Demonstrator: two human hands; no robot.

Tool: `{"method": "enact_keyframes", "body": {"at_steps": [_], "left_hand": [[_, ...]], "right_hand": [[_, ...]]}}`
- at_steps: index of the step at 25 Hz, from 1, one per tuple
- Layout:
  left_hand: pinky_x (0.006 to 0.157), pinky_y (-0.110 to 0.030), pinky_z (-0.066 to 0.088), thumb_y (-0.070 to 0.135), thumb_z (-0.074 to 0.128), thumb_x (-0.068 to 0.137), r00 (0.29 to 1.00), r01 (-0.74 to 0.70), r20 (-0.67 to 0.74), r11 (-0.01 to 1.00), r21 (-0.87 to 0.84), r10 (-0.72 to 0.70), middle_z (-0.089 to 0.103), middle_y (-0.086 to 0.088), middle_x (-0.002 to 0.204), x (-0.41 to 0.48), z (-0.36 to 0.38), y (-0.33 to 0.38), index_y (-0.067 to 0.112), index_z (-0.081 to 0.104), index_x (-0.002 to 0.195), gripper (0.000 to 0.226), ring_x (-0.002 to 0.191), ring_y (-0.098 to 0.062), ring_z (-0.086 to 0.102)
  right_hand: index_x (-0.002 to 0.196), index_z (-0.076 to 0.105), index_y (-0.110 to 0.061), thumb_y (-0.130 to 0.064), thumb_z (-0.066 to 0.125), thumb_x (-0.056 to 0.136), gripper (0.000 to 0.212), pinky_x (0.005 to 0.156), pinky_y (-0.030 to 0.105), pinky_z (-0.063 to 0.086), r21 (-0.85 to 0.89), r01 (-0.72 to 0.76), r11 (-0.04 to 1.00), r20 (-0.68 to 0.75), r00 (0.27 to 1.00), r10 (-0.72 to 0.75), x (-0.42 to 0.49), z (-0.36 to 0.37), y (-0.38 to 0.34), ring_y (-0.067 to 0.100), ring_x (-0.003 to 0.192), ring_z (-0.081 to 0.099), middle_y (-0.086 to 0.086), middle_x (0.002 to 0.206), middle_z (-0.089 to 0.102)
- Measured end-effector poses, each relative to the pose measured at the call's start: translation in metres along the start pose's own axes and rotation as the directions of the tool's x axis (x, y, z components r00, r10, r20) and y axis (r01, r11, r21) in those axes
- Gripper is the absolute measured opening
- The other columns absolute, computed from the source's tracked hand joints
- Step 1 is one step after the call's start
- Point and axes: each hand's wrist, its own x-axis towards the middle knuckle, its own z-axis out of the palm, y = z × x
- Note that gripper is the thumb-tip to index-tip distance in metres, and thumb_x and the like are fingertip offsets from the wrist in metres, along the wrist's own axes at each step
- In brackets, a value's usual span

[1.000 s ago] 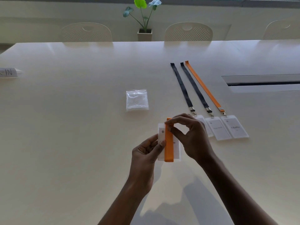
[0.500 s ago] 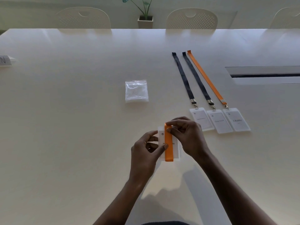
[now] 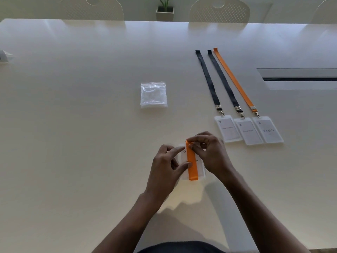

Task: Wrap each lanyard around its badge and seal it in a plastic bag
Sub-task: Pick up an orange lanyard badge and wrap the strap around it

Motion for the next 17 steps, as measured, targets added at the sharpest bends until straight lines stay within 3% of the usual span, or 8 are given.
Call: {"method": "enact_keyframes", "body": {"at_steps": [6,13,17], "left_hand": [[0.067,-0.014,0.056,0.039,0.081,0.087,0.999,-0.033,0.014,0.999,-0.006,0.033,0.061,0.004,0.112,-0.001,-0.001,-0.001,0.018,0.068,0.135,0.055,0.073,-0.01,0.063],[0.071,-0.013,0.057,0.029,0.083,0.088,0.997,-0.046,-0.062,0.997,-0.063,0.042,0.064,0.006,0.116,0.002,-0.005,-0.006,0.017,0.07,0.13,0.045,0.083,-0.009,0.066],[0.073,-0.008,0.05,0.02,0.083,0.088,0.989,-0.101,-0.099,0.991,0.091,0.109,0.062,0.003,0.117,0.02,-0.016,-0.021,0.016,0.068,0.13,0.045,0.086,-0.001,0.059]], "right_hand": [[0.132,0.067,-0.015,-0.02,0.072,0.097,0.035,0.077,0.005,0.047,-0.025,0.004,1.0,-0.031,1.0,-0.005,-0.004,0.004,0.002,0.01,0.104,0.065,0.005,0.126,0.069],[0.137,0.062,-0.015,-0.024,0.075,0.095,0.045,0.074,0.006,0.047,-0.035,-0.003,0.999,-0.055,0.999,0.001,-0.006,0.002,0.002,0.011,0.103,0.065,0.004,0.126,0.068],[0.135,0.062,-0.015,-0.028,0.073,0.096,0.043,0.073,0.007,0.049,-0.029,-0.017,0.999,-0.057,0.998,0.015,0.0,-0.001,0.002,0.013,0.104,0.065,0.004,0.126,0.067]]}}
